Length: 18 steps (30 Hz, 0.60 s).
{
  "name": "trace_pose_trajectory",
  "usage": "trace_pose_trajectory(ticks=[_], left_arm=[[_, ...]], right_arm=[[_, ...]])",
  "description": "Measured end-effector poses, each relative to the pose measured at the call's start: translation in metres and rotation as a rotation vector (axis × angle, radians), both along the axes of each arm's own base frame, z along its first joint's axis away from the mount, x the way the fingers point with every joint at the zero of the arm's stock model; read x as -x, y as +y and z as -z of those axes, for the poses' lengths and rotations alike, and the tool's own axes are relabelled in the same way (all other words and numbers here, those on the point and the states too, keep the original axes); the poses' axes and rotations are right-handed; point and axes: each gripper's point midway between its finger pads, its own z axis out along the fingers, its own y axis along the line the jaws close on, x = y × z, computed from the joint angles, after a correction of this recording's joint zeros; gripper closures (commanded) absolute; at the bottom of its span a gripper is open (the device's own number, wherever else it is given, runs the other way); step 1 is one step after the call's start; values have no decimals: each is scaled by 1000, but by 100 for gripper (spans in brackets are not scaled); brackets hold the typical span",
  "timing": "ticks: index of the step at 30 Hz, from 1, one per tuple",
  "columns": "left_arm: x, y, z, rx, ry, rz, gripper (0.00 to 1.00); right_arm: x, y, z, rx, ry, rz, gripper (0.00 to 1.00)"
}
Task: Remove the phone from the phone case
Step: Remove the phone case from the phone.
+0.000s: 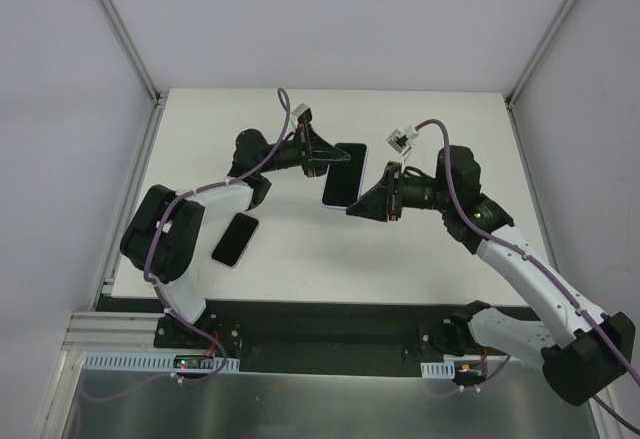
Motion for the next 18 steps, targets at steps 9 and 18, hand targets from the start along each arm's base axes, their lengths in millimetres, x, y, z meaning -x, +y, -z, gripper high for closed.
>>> trace_pose_trajectory(ticks=[9, 18], left_arm=[[4, -4, 1, -3, -9, 10, 100], [11, -11, 1, -17, 72, 30, 100]], right_arm=[[1, -2, 9, 38, -91, -26, 99], [6, -1, 7, 28, -235, -107, 99]])
